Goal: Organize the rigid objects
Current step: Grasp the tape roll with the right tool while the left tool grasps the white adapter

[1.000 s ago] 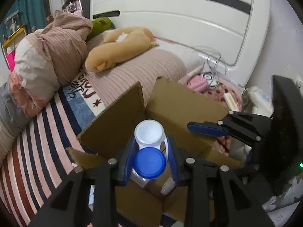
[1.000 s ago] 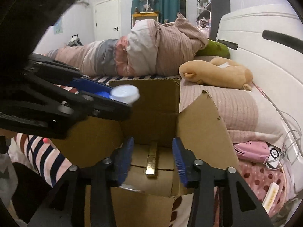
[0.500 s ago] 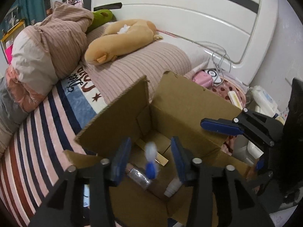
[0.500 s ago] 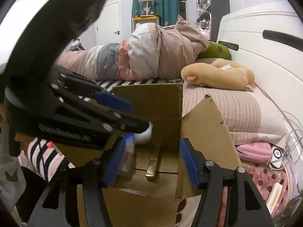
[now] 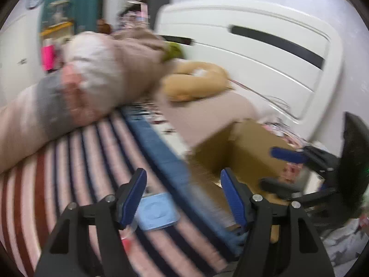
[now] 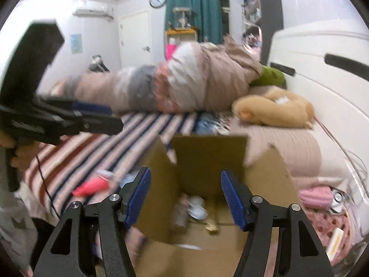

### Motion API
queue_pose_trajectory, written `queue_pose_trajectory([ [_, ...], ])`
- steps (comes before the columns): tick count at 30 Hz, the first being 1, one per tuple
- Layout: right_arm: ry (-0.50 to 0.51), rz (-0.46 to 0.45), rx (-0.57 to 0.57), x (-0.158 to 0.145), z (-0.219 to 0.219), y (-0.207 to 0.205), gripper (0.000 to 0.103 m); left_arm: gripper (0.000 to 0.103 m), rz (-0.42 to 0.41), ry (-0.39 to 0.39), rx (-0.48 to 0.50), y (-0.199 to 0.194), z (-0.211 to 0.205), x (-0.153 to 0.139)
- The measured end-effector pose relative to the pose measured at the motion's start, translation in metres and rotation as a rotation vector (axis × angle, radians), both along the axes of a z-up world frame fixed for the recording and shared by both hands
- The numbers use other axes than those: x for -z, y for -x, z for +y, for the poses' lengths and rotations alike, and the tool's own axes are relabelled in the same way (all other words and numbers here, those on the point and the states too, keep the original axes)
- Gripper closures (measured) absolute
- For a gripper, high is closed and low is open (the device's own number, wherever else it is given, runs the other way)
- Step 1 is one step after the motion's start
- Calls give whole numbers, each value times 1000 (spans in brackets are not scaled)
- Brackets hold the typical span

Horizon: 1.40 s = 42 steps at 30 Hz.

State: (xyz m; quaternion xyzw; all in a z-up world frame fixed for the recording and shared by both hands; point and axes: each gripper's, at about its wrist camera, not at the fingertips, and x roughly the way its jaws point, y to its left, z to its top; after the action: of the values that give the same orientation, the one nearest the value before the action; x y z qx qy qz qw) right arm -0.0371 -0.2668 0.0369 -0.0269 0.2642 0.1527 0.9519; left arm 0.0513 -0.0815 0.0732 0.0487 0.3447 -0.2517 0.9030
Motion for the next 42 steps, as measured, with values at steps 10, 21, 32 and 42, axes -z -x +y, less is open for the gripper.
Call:
queue_pose_trajectory([
  [10, -30, 76, -231, 5, 129, -17, 43, 37, -11, -2, -288, 17, 142, 60],
  [21, 105, 267, -30, 111, 174, -107, 43, 37, 251, 61, -200, -42, 163, 177],
  [32, 63, 339, 90, 157, 146, -173, 37, 37, 412, 190, -143, -75, 146, 215],
  [42, -12, 489, -90, 158, 146, -161, 32, 51, 414, 191, -151, -78, 140, 217],
])
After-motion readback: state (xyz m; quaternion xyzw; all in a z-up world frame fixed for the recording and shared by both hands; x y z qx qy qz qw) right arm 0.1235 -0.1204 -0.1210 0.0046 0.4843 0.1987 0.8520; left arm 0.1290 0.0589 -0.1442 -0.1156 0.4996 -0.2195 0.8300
